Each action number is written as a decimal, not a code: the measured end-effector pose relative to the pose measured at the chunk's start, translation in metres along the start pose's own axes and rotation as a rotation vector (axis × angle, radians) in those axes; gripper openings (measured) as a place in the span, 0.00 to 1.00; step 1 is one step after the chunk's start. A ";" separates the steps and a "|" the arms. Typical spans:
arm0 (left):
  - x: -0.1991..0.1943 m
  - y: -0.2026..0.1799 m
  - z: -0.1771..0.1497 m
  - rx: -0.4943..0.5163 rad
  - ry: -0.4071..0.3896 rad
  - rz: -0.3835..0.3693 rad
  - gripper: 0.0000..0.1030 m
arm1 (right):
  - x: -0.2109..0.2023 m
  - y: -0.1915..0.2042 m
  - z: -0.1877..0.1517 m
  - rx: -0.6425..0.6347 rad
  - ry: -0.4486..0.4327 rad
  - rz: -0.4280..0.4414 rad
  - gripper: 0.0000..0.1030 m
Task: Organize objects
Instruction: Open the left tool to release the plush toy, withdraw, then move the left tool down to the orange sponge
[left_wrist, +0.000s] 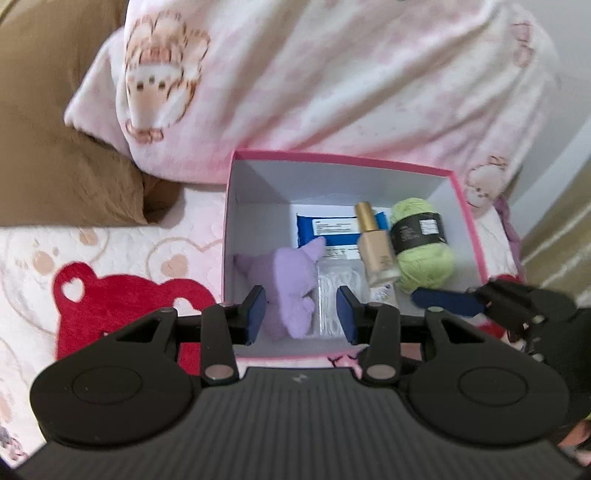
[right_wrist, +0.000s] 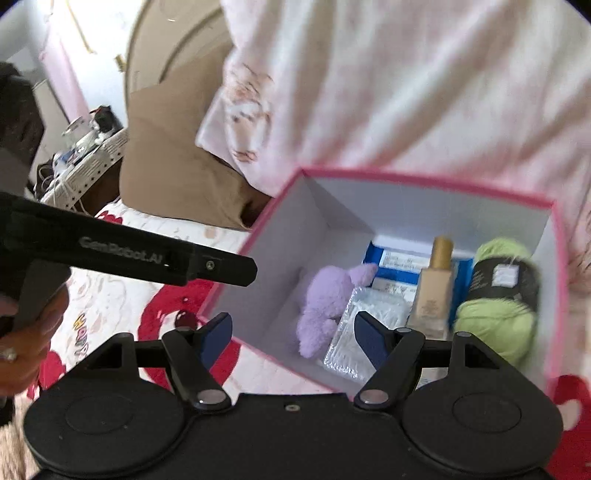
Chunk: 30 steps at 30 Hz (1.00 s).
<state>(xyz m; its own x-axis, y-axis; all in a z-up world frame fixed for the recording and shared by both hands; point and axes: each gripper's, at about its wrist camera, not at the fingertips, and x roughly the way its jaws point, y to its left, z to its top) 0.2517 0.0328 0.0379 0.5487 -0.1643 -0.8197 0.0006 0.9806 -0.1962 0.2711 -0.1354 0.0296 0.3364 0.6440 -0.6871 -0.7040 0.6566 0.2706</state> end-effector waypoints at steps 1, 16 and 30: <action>-0.008 -0.003 -0.001 0.007 -0.004 0.000 0.40 | -0.009 0.005 0.002 -0.019 -0.005 -0.013 0.75; -0.093 -0.054 -0.042 0.165 0.027 -0.138 0.50 | -0.160 0.062 -0.038 -0.257 -0.089 -0.131 0.77; -0.053 -0.100 -0.116 0.222 0.062 -0.231 0.57 | -0.163 0.014 -0.164 -0.127 -0.258 -0.219 0.89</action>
<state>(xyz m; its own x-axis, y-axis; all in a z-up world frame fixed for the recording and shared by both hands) 0.1253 -0.0691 0.0389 0.4604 -0.3850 -0.7999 0.3056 0.9147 -0.2644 0.1035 -0.2953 0.0352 0.6231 0.5823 -0.5222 -0.6648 0.7461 0.0386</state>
